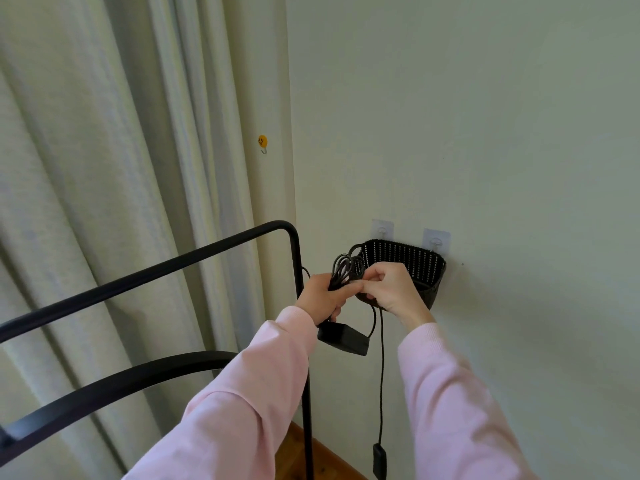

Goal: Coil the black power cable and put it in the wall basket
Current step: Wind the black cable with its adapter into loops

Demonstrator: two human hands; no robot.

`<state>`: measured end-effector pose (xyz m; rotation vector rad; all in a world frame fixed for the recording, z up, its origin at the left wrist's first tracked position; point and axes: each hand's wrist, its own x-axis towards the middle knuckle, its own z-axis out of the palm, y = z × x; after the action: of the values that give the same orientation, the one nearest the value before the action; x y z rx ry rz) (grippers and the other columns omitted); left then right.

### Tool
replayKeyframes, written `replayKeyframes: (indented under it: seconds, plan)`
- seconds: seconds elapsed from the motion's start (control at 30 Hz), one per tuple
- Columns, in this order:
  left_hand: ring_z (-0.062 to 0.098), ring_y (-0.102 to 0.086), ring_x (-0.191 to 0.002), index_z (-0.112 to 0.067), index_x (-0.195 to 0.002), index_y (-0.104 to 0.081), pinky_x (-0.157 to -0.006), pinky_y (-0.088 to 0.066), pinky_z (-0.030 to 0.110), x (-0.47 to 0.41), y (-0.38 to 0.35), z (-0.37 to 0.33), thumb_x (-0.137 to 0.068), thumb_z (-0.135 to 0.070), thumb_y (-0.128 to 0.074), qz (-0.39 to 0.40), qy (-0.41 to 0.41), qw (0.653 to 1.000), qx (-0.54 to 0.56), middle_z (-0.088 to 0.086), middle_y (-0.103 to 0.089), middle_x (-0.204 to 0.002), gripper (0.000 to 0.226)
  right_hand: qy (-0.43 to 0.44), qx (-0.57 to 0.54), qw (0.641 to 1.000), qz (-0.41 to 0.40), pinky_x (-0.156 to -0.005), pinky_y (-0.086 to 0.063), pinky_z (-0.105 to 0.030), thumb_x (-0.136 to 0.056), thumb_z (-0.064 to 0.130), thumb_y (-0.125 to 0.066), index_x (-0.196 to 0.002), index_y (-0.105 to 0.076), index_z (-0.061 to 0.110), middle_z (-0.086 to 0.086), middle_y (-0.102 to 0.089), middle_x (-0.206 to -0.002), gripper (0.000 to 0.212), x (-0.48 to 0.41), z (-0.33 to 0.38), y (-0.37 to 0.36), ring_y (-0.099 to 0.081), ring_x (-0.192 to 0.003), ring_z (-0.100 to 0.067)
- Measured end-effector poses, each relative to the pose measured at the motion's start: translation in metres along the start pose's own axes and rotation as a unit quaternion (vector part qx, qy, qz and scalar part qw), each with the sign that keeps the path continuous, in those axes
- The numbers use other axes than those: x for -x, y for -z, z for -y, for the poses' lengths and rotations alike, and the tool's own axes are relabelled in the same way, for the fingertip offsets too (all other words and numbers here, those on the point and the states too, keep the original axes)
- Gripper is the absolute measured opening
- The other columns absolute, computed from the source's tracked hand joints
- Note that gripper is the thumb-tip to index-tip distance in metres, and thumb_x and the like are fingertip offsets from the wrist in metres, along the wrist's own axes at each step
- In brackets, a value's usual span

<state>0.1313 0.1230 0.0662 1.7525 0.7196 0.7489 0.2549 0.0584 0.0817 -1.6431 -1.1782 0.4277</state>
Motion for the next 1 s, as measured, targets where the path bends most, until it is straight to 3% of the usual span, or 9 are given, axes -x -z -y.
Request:
replayKeyframes:
  seconds: [0.1,0.17,0.23,0.3,0.47,0.63,0.87,0.93,1.0]
  plan:
    - [0.006,-0.034,-0.032,-0.012,-0.071,-0.051,-0.040,-0.037,0.021,0.000,0.000,0.003,-0.086,-0.014,-0.062,-0.020,0.010,1.000,0.013,0.000,-0.040,-0.051,0.018,-0.017,-0.012,1.000,0.021,-0.047,-0.039,-0.007,-0.078,0.003,-0.069,-0.087,-0.067,0.008,0.001,-0.059,-0.069,0.011,-0.001,-0.001,0.003,-0.054,-0.064,-0.006]
    - [0.006,-0.034,-0.031,-0.014,-0.068,-0.049,-0.039,-0.036,0.021,-0.001,0.002,0.003,-0.086,-0.012,-0.061,-0.039,0.010,0.999,0.020,0.000,-0.040,-0.051,0.022,-0.032,0.011,0.999,0.027,-0.050,-0.038,-0.011,-0.081,0.003,-0.066,-0.094,-0.069,0.007,0.004,-0.059,-0.070,0.014,-0.002,-0.006,0.004,-0.053,-0.065,-0.004]
    - [0.006,-0.033,-0.032,-0.015,-0.068,-0.048,-0.039,-0.035,0.020,-0.002,0.003,0.002,-0.086,-0.012,-0.060,-0.048,0.011,0.998,0.028,0.001,-0.040,-0.052,0.022,-0.044,0.027,0.999,0.012,-0.052,-0.036,-0.014,-0.081,0.008,-0.066,-0.082,-0.071,0.005,0.003,-0.058,-0.062,0.005,-0.002,-0.011,0.004,-0.051,-0.058,-0.005]
    - [0.007,-0.033,-0.033,-0.014,-0.069,-0.048,-0.040,-0.035,0.021,-0.002,0.004,0.002,-0.087,-0.013,-0.060,-0.051,0.014,0.998,0.035,0.001,-0.040,-0.052,0.021,-0.047,0.022,0.999,-0.012,-0.048,-0.035,-0.013,-0.082,0.015,-0.068,-0.070,-0.069,-0.004,-0.002,-0.055,-0.055,0.023,0.000,-0.016,0.004,-0.046,-0.049,-0.007]
    - [0.007,-0.034,-0.032,-0.014,-0.067,-0.046,-0.041,-0.037,0.023,-0.001,0.002,0.006,-0.088,-0.015,-0.059,-0.040,0.018,0.999,0.016,0.001,-0.040,-0.051,0.024,-0.078,-0.116,0.989,-0.046,-0.035,-0.028,-0.011,-0.081,0.019,-0.071,-0.070,-0.068,0.003,-0.001,-0.054,-0.056,0.020,0.005,-0.007,0.002,-0.044,-0.046,-0.006]
    - [0.007,-0.036,-0.034,-0.017,-0.066,-0.046,-0.040,-0.039,0.021,0.001,-0.006,0.004,-0.088,-0.017,-0.059,-0.040,-0.002,0.999,0.010,0.001,-0.042,-0.053,0.025,-0.158,-0.332,0.929,-0.037,-0.029,-0.021,-0.011,-0.086,0.013,-0.065,-0.069,-0.059,0.006,-0.001,-0.048,-0.058,0.020,0.003,0.011,-0.004,-0.042,-0.039,-0.003]
    - [0.004,-0.038,-0.032,-0.015,-0.058,-0.039,-0.040,-0.036,0.014,0.006,-0.010,-0.002,-0.089,-0.034,-0.056,-0.038,-0.049,0.998,-0.012,-0.005,-0.041,-0.041,0.040,-0.240,-0.494,0.834,-0.057,-0.027,-0.020,-0.008,-0.090,0.003,-0.057,-0.068,-0.051,0.006,-0.003,-0.047,-0.064,0.023,-0.004,0.028,-0.013,-0.043,-0.033,-0.002]
    - [0.001,-0.037,-0.030,-0.016,-0.058,-0.037,-0.038,-0.032,0.009,0.006,-0.009,-0.001,-0.090,-0.032,-0.055,-0.047,-0.052,0.997,-0.019,-0.011,-0.041,-0.036,0.040,-0.242,-0.503,0.827,-0.064,-0.027,-0.023,-0.009,-0.089,0.001,-0.058,-0.068,-0.051,0.005,-0.003,-0.048,-0.064,0.022,-0.005,0.028,-0.015,-0.045,-0.035,-0.003]
    - [0.001,-0.042,-0.039,-0.018,-0.063,-0.040,-0.048,-0.039,0.013,0.005,-0.008,0.001,-0.089,-0.032,-0.057,-0.029,-0.052,0.998,-0.025,-0.009,-0.046,-0.046,0.034,-0.235,-0.485,0.839,-0.074,-0.034,-0.033,-0.014,-0.088,0.002,-0.060,-0.066,-0.052,0.005,-0.004,-0.049,-0.059,0.023,-0.006,0.026,-0.018,-0.045,-0.037,-0.006]
